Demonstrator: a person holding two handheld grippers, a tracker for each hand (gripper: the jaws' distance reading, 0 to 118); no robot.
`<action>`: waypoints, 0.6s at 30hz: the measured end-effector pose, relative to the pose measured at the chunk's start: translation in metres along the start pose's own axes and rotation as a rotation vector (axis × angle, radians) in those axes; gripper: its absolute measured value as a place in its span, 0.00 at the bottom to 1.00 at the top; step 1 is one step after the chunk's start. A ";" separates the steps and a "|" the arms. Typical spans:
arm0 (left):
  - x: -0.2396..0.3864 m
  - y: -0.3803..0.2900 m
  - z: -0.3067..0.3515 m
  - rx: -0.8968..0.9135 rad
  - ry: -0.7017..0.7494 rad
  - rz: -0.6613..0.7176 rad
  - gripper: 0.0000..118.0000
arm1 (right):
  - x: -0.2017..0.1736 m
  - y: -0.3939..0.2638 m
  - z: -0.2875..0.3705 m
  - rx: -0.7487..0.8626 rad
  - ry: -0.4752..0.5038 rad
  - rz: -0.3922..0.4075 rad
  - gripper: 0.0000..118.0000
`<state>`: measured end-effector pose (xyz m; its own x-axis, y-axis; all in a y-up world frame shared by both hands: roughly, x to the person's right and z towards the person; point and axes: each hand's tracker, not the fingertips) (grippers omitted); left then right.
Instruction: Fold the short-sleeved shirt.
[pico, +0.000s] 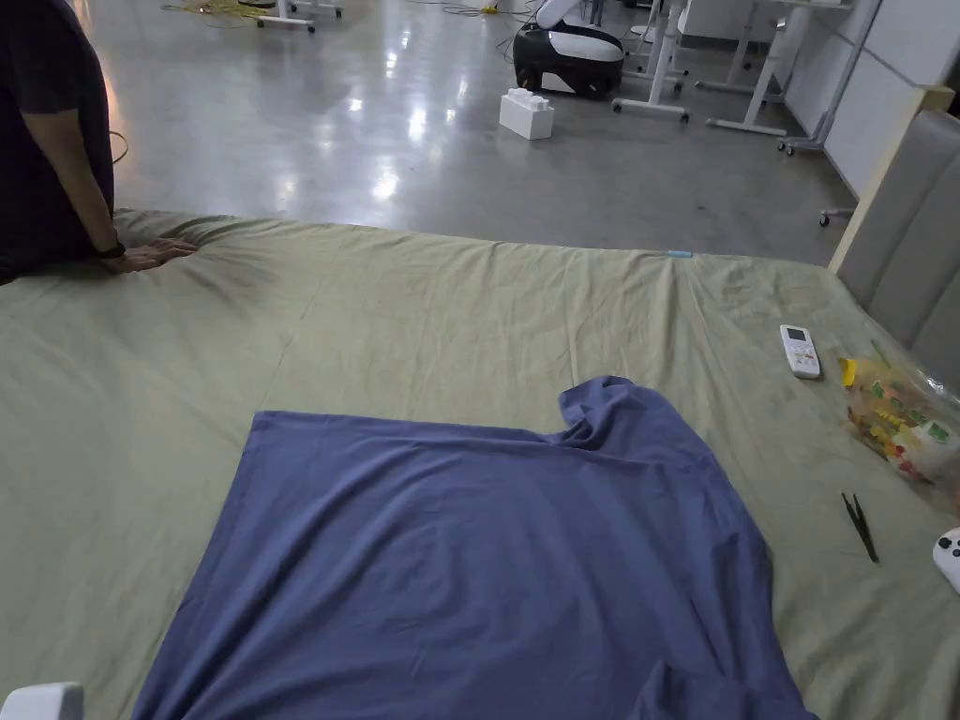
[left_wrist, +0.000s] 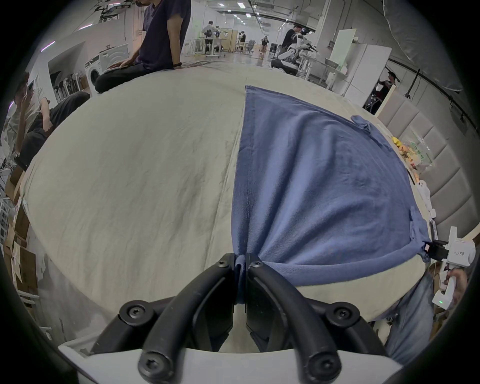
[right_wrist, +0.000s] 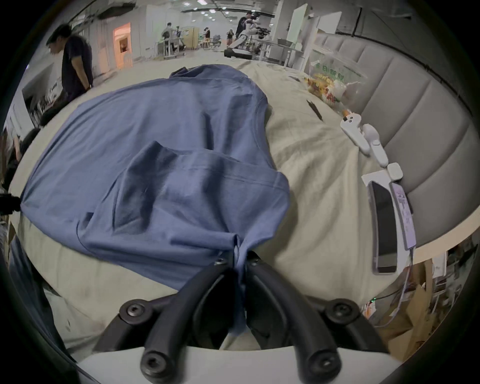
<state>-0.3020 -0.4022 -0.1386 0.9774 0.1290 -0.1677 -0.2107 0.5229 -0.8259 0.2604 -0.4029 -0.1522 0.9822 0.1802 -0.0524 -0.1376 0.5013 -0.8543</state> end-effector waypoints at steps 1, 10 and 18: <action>0.000 0.000 0.001 0.001 -0.001 0.002 0.07 | 0.002 0.001 0.002 -0.009 0.002 -0.002 0.06; 0.005 0.003 0.010 0.044 0.006 0.001 0.07 | 0.002 -0.001 0.014 0.032 -0.037 0.026 0.03; 0.007 0.048 0.011 0.125 0.011 -0.042 0.07 | 0.008 0.055 0.032 0.154 -0.041 0.021 0.03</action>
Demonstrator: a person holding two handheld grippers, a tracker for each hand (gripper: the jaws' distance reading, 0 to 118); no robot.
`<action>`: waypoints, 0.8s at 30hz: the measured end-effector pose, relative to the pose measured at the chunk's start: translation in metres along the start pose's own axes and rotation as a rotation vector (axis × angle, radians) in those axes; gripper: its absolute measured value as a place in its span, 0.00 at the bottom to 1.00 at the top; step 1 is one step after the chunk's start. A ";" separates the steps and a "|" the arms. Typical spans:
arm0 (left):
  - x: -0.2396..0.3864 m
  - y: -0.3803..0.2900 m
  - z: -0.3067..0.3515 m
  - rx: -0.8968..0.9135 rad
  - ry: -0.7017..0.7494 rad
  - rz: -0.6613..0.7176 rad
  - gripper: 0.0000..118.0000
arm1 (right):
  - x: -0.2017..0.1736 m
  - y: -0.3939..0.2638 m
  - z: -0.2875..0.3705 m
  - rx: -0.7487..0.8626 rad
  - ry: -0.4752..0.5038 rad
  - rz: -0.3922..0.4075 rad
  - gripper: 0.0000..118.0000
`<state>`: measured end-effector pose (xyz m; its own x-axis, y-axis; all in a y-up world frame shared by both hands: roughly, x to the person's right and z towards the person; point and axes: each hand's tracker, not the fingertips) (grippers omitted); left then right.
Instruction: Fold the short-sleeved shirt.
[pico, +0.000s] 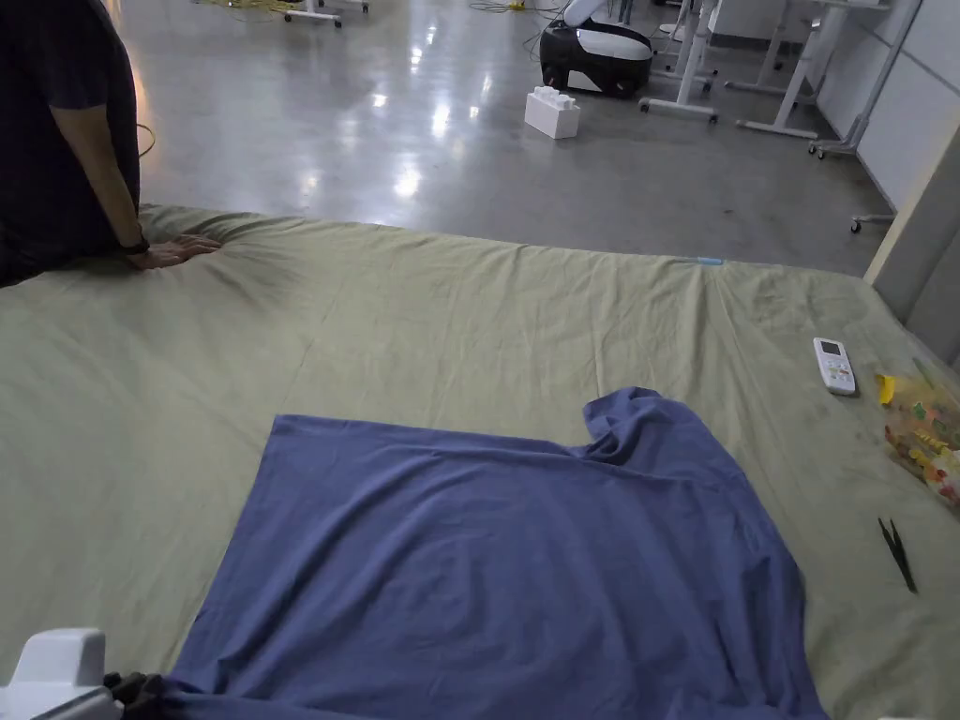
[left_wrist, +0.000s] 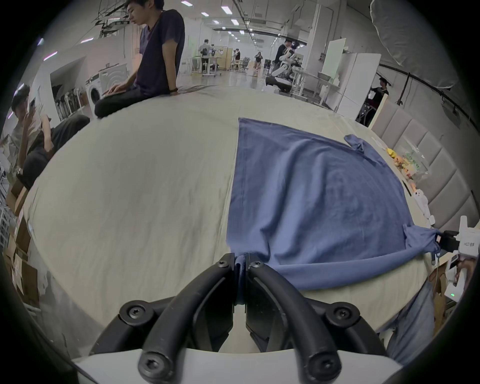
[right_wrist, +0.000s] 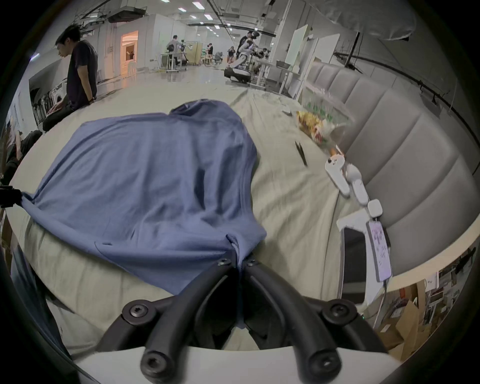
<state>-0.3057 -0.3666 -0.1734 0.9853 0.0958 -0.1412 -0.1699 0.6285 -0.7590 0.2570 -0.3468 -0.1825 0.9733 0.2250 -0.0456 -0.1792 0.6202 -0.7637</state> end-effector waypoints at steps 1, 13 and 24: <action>0.001 0.010 -0.002 0.010 -0.003 -0.002 0.07 | 0.001 0.009 -0.003 0.002 0.002 0.001 0.03; 0.027 0.115 -0.084 0.047 0.055 -0.082 0.06 | 0.006 0.108 -0.104 -0.032 0.002 0.009 0.03; 0.044 0.136 -0.144 -0.013 0.076 -0.113 0.06 | 0.006 0.117 -0.184 -0.123 0.025 0.027 0.04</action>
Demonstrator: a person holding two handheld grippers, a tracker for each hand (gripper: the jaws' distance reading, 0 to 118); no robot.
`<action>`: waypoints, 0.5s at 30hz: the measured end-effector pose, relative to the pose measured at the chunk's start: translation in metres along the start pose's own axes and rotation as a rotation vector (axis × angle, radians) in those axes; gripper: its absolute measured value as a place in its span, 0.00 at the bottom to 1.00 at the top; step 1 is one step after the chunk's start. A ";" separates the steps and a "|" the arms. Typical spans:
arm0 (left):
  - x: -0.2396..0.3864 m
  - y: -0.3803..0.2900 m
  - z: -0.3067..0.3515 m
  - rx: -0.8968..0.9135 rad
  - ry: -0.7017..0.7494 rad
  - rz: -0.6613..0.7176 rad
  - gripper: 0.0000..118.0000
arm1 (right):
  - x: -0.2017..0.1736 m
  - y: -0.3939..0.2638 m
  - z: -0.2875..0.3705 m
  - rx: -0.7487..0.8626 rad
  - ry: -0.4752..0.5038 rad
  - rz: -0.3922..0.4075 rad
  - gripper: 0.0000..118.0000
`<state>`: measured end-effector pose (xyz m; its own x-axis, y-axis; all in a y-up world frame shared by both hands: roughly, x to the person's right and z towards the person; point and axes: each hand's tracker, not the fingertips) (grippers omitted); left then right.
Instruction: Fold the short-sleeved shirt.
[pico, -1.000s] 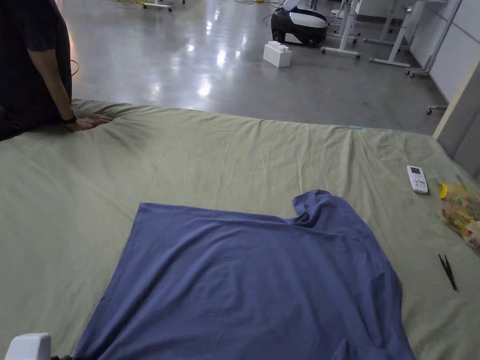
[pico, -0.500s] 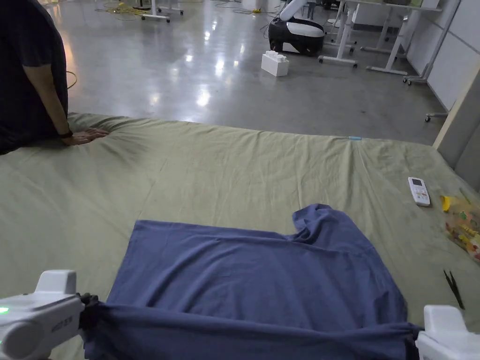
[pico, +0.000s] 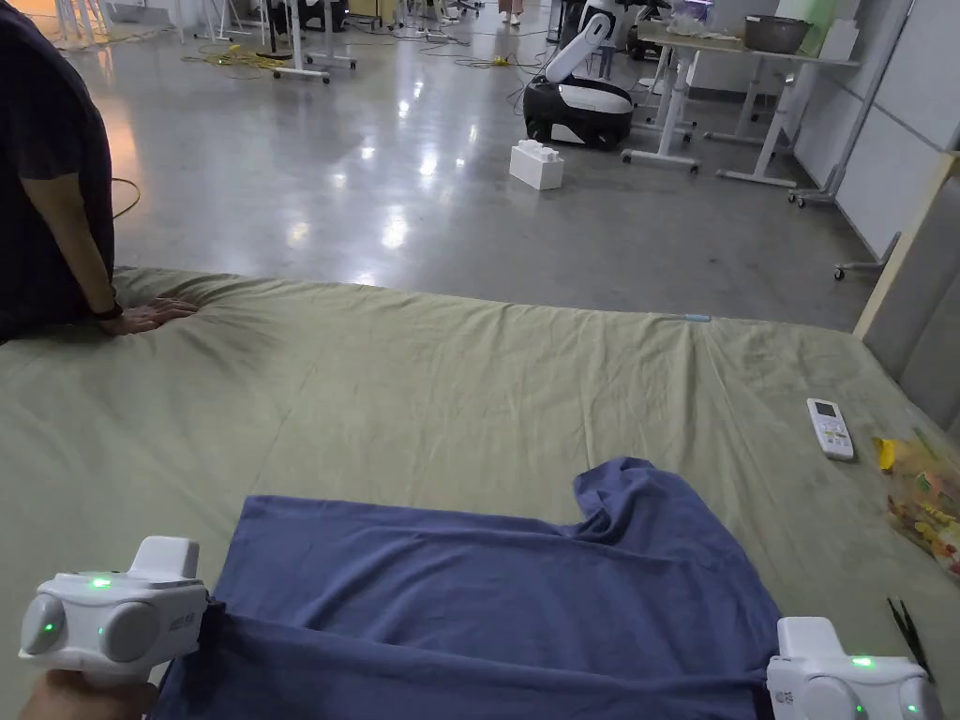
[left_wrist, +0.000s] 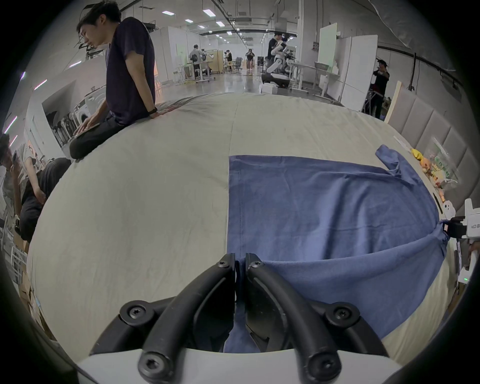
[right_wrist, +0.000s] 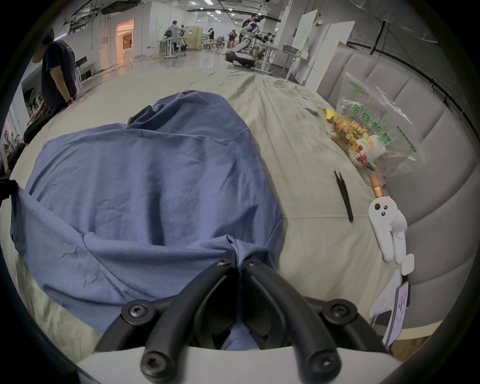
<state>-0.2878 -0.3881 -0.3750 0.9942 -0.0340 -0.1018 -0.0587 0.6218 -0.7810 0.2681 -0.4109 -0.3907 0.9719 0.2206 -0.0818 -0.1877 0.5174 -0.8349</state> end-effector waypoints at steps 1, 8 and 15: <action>0.001 -0.001 -0.002 -0.004 -0.001 0.002 0.06 | 0.000 -0.001 -0.001 0.008 0.001 0.006 0.07; 0.014 -0.023 0.036 0.025 0.002 0.007 0.51 | -0.003 -0.008 0.038 0.239 0.040 -0.006 0.58; 0.023 -0.037 0.096 0.288 -0.011 0.048 0.63 | -0.038 -0.020 0.117 0.624 0.007 -0.039 0.68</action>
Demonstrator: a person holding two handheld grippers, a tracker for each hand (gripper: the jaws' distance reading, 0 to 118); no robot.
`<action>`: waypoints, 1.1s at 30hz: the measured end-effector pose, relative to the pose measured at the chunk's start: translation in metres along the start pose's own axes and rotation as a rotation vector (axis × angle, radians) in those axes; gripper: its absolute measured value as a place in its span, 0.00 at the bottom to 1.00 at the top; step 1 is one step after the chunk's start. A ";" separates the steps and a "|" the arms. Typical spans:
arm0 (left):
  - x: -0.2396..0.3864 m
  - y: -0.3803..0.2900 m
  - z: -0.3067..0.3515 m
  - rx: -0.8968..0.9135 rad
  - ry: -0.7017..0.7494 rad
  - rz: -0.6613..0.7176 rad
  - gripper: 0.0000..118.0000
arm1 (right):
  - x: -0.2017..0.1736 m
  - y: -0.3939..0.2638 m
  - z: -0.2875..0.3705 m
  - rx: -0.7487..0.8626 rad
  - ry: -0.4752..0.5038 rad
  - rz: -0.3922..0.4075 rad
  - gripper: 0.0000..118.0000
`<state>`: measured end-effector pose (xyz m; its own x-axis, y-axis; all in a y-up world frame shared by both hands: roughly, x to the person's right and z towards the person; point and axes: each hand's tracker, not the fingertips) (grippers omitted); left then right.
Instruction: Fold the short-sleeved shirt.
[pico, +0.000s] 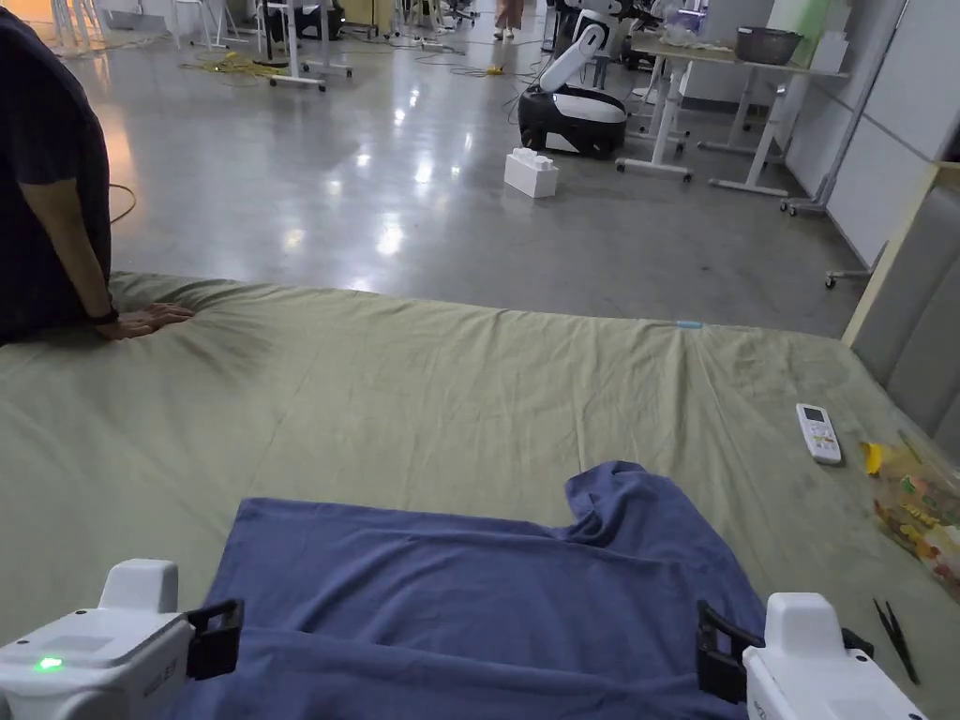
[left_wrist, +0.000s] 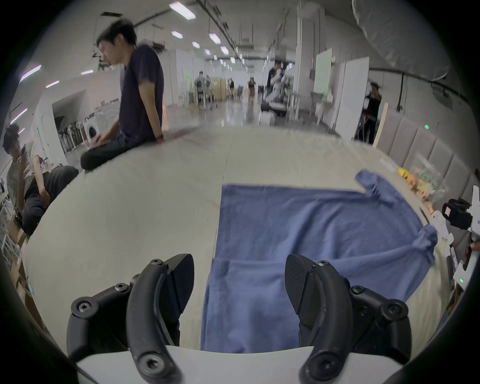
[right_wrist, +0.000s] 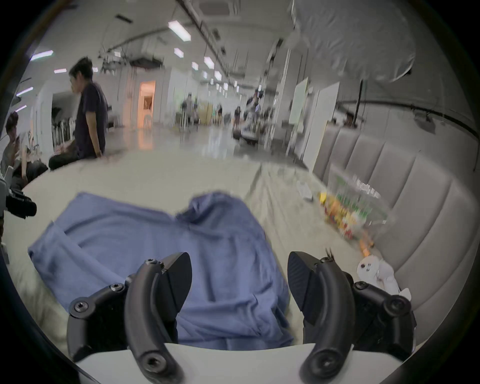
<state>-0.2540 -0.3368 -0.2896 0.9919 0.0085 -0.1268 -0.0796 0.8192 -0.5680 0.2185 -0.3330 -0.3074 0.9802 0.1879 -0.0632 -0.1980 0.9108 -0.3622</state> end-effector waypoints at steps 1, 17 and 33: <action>0.004 0.001 0.009 0.042 0.008 0.004 0.63 | -0.008 0.001 0.004 0.042 -0.011 -0.012 0.68; 0.013 0.013 0.103 0.429 0.089 0.000 0.05 | -0.075 0.064 0.102 0.382 -0.080 -0.063 0.01; -0.036 -0.025 0.048 -0.042 0.047 -0.012 0.04 | -0.070 0.044 0.109 0.334 -0.067 0.000 0.00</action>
<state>-0.2831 -0.3304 -0.2320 0.9872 -0.0286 -0.1572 -0.0730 0.7944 -0.6029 0.1397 -0.2655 -0.2173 0.9795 0.2015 0.0018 -0.2013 0.9788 -0.0370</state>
